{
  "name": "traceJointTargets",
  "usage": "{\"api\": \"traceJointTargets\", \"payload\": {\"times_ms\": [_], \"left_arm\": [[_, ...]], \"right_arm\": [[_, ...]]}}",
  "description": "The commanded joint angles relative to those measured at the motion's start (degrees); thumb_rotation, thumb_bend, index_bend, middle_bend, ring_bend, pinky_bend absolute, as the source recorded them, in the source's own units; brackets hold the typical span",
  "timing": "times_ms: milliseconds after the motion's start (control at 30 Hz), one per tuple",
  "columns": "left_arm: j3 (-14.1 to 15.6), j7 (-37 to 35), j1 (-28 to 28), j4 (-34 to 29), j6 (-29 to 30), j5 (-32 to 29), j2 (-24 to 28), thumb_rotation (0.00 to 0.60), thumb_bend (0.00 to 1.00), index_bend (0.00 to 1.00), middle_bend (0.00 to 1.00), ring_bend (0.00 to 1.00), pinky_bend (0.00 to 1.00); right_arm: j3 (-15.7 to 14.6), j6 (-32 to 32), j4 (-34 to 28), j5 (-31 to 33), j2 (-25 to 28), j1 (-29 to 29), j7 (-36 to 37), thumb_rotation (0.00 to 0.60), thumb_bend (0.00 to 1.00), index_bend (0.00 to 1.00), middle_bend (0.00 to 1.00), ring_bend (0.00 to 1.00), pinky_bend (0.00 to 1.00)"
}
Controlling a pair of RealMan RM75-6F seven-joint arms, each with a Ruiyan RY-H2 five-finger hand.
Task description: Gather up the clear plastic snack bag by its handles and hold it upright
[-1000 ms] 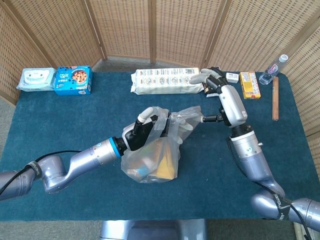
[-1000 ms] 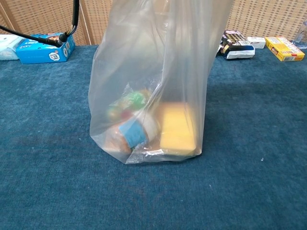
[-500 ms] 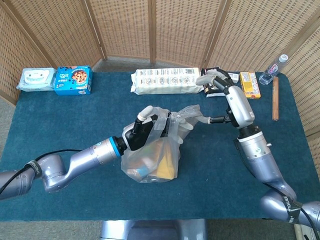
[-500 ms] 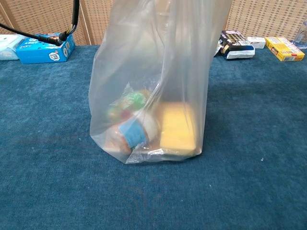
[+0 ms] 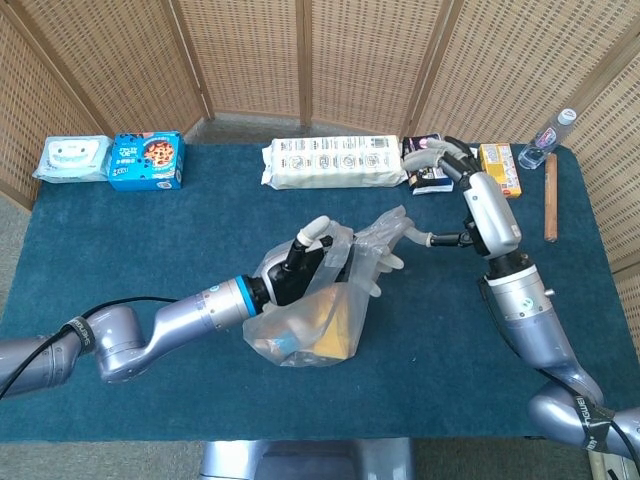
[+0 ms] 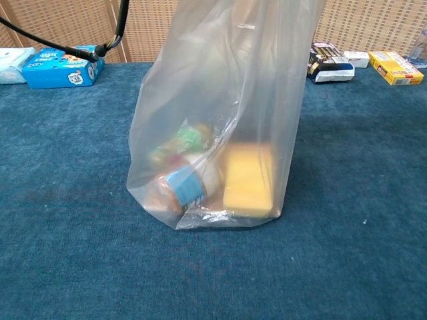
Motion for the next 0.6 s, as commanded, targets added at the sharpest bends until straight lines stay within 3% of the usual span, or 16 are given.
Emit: {"api": "traceJointTargets", "payload": {"times_ms": [33,200,467,600], "left_arm": [[-0.81,-0.48,-0.56,0.02,-0.87,-0.98,-0.40,0.000,0.16,0.28,0.28,0.21,0.32],[-2.46,-2.22,-1.35,0.09,-2.53,-3.04,-1.49,0.000,0.16,0.28,0.30,0.23,0.34],[-4.66,-6.47,-1.93,0.81,-5.14,-4.87,-2.69,0.003,0.22,0.31,0.38,0.35,0.48],[-6.05,-7.48,-1.26,0.59,-5.39,-6.57,-2.99,0.066,0.24,0.37,0.44,0.40,0.54]], "right_arm": [[0.13,0.43,0.06,0.14,-0.17,-0.02,0.03,0.600,0.20,0.30,0.28,0.14,0.04],[0.38,1.53,0.27,0.34,-0.58,-0.19,0.23,0.600,0.20,0.30,0.28,0.14,0.04],[1.09,3.79,1.54,1.82,-1.87,-0.40,-0.61,0.600,0.20,0.30,0.28,0.15,0.04],[1.50,4.75,2.03,2.96,-2.58,-0.50,-1.15,0.600,0.20,0.31,0.28,0.16,0.05]]}}
